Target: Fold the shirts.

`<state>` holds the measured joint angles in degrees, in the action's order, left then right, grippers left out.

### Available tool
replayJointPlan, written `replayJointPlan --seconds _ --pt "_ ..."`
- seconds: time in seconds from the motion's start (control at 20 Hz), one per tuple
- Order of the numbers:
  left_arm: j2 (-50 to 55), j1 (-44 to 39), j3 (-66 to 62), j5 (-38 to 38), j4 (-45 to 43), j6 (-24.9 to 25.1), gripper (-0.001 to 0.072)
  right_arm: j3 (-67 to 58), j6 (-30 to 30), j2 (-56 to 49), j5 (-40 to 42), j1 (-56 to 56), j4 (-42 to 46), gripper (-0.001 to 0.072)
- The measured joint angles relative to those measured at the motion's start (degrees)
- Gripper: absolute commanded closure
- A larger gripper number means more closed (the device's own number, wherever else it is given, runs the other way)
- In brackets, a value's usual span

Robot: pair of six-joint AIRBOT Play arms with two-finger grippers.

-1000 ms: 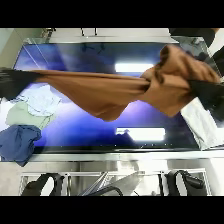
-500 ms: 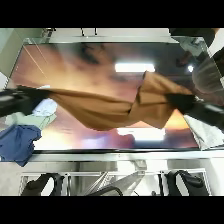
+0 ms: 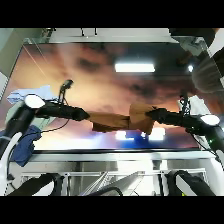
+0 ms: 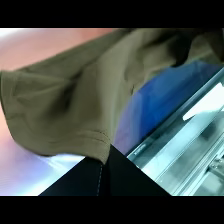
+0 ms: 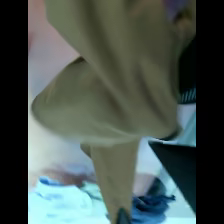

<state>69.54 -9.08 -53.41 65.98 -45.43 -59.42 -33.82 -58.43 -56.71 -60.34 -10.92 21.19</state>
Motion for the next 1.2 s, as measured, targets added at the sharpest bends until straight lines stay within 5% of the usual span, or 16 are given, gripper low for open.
replayJointPlan --seconds 0.05,0.3,0.35,0.4,0.9,1.2 --pt "2.0 -0.3 0.3 -0.5 -0.2 0.3 0.0699 -0.2 0.8 -1.6 0.4 -2.3 0.5 0.0305" --pt "7.5 -1.0 0.8 -1.2 -0.3 2.0 0.0698 -2.2 3.3 -4.5 -4.3 -13.4 5.3 0.0263" --pt "8.0 -1.1 0.9 -1.1 -0.2 2.3 0.0698 -2.3 3.3 -4.2 -6.4 -14.8 7.7 0.0097" --pt "8.2 -1.1 0.9 -1.1 -0.2 2.5 0.0698 -2.1 2.5 -3.5 -8.2 -15.6 10.7 0.0011" --pt "8.9 -1.2 0.9 1.1 0.2 3.0 0.0698 7.0 -6.4 3.8 -8.4 0.3 22.8 0.0011" --pt "8.9 -1.2 0.9 2.4 0.2 3.0 0.0698 3.7 -11.1 4.7 -3.1 3.7 18.6 0.0013"
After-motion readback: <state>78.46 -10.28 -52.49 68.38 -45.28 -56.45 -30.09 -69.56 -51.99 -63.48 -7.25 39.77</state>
